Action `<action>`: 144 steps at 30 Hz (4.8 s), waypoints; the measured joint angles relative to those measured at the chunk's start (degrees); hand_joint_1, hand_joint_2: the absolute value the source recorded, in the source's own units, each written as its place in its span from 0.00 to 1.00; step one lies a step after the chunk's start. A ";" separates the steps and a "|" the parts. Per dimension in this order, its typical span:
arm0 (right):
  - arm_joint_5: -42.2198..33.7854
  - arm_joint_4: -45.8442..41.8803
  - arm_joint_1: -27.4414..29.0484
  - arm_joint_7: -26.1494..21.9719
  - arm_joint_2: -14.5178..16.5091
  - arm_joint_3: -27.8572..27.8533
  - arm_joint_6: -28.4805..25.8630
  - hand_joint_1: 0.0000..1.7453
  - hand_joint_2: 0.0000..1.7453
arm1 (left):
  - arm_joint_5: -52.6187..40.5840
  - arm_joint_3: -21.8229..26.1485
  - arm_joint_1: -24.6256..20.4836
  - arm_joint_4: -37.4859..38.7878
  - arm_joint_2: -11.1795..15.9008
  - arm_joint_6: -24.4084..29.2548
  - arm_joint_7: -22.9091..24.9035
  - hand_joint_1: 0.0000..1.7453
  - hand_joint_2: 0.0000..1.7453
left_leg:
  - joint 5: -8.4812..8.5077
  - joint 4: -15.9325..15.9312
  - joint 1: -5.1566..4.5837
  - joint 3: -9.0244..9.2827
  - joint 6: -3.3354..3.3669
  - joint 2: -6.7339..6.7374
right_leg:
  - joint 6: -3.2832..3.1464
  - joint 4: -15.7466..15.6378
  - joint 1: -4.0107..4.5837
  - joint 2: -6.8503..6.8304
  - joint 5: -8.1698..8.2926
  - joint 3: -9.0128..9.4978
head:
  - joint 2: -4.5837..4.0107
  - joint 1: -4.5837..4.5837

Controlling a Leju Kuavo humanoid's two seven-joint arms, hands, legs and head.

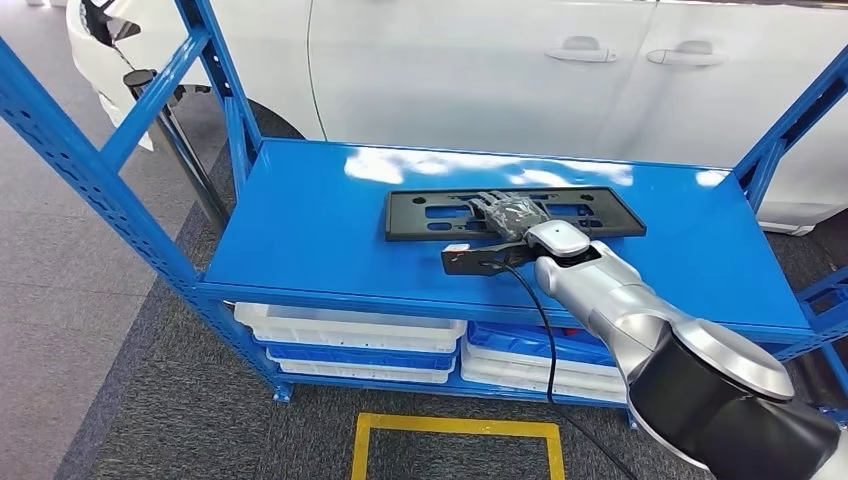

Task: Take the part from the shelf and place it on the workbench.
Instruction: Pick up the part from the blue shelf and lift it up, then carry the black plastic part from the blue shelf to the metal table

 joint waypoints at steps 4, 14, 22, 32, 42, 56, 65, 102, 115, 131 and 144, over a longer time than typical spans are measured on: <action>0.01 0.64 0.11 0.16 0.05 -0.10 1.12 1.00 1.00 | 0.03 0.00 0.14 0.00 -0.02 0.01 -0.29 0.00 0.00 | -0.21 0.35 -0.10 0.03 0.04 -0.10 | 0.01 1.71 -0.01 -0.02 1.66 -1.19 | 0.01 0.00; 0.09 0.94 -0.62 -0.19 0.19 -1.03 1.55 1.00 1.00 | 0.14 0.00 0.00 0.00 -0.18 -0.01 -0.83 0.00 0.00 | -4.58 7.18 -0.11 -2.75 -2.60 -0.03 | -2.59 -10.76 0.11 -0.12 6.36 4.67 | 0.00 -0.01; 0.15 0.98 -0.55 -0.65 0.22 -1.32 1.67 1.00 1.00 | 0.38 0.00 0.03 0.00 -0.18 0.01 -1.16 0.00 0.00 | -0.94 3.60 0.04 -1.16 -2.27 -0.04 | -2.21 -10.61 0.30 0.03 6.01 5.06 | 0.00 0.00; -5.22 0.95 -0.70 -4.89 -0.32 -4.67 3.20 1.00 1.00 | 0.80 0.00 0.11 0.00 -0.18 0.04 -1.66 0.00 0.00 | 0.12 -0.11 0.02 0.17 0.09 0.12 | 0.22 5.30 0.03 0.00 -1.68 -2.56 | -0.01 0.00; -15.28 -7.15 -4.42 -15.65 -3.55 -15.74 7.04 1.00 1.00 | 1.25 0.03 0.49 0.01 -0.15 0.51 -1.96 0.00 0.00 | -0.85 1.36 -0.19 -0.46 -1.91 0.13 | -1.78 -10.37 0.19 -0.02 6.37 4.36 | 0.01 0.00; -43.09 -38.30 -18.20 -4.59 -10.17 -25.49 27.16 1.00 1.00 | 1.21 0.09 -0.29 0.12 0.44 0.76 -0.90 0.00 0.00 | -0.90 -0.24 -0.44 0.94 -1.55 -0.02 | -1.13 -11.03 -0.23 -0.08 6.92 3.85 | 0.01 -0.01; -76.85 -59.58 -11.87 -4.20 -13.02 -31.32 26.26 1.00 1.00 | 2.53 0.74 -1.32 0.15 0.50 2.69 -1.38 0.00 1.00 | -0.71 -1.38 -0.08 2.11 -0.34 -0.06 | -0.12 3.66 -0.39 0.00 1.37 -2.67 | -0.01 0.00; -57.28 -97.13 54.01 -21.86 -6.56 -43.83 26.82 1.00 1.00 | 1.97 1.67 -2.60 0.24 0.17 3.25 -4.57 0.00 1.00 | -2.00 0.32 -0.59 1.98 -1.38 0.00 | -1.34 -10.20 -0.07 0.11 4.66 5.89 | 0.00 0.00; -56.13 -97.03 55.49 -21.96 -4.95 -43.85 26.35 1.00 1.00 | 3.70 1.90 -2.69 0.24 0.17 2.05 -3.01 0.00 1.00 | -2.45 1.17 -0.30 2.22 -1.87 -0.03 | -2.02 -10.50 0.08 0.06 4.74 6.25 | 0.00 0.00; -55.30 -95.03 56.19 -22.66 -4.96 -44.35 25.63 1.00 1.00 | 3.57 1.88 -2.53 0.24 0.13 4.45 -1.66 0.00 1.00 | -2.31 0.51 -0.57 2.06 -0.76 -0.04 | -1.03 -10.03 0.17 0.04 4.46 5.95 | 0.00 -0.01; -52.39 -93.73 55.55 -20.85 -3.17 -44.24 22.05 1.00 1.00 | 4.22 1.93 -2.23 0.24 0.13 5.06 -1.79 0.00 1.00 | -3.19 5.40 -0.04 -0.15 -2.54 0.01 | -2.55 -10.59 0.10 -0.09 4.68 6.40 | 0.00 0.00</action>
